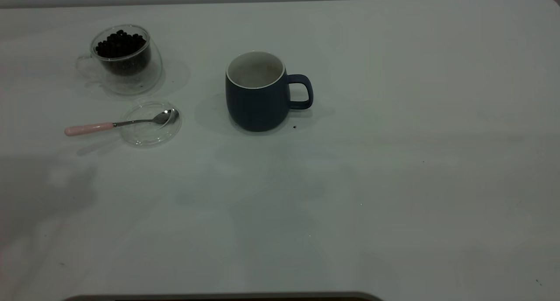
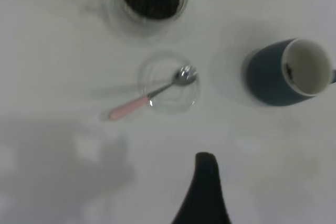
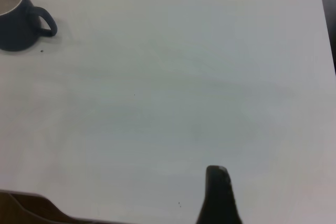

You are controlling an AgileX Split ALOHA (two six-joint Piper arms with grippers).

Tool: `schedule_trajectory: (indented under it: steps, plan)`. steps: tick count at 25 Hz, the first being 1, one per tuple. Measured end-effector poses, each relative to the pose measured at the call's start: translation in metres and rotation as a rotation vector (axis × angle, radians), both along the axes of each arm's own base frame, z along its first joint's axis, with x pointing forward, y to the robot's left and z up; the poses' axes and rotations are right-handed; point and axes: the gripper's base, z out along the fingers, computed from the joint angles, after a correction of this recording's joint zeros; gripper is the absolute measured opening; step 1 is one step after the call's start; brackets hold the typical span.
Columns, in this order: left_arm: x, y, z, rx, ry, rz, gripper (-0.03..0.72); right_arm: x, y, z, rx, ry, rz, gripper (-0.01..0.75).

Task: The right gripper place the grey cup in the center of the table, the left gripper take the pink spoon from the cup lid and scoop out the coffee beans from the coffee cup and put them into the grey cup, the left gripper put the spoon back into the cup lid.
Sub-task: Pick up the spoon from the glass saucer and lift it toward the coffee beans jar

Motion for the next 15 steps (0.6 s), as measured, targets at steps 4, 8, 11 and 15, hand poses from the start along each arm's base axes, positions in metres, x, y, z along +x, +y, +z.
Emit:
schedule_trajectory:
  steps: [4, 8, 11, 15]
  plan:
    - [0.036, 0.025, -0.052, -0.108, 0.126, 0.017, 0.714, 0.0, 0.0, 0.0, 0.0, 0.0, 0.0, 0.591]
    - [0.052, 0.057, -0.095, -0.27, 0.128, -0.027, 0.714, 0.0, 0.0, 0.0, 0.0, 0.0, 0.0, 0.591]
    - [0.057, 0.078, -0.118, -0.389, 0.068, -0.034, 0.714, 0.0, 0.0, 0.0, 0.0, 0.0, 0.0, 0.591]
    - [0.052, 0.101, -0.153, -0.487, 0.088, -0.004, 0.714, 0.0, 0.0, 0.0, 0.0, 0.0, 0.0, 0.591]
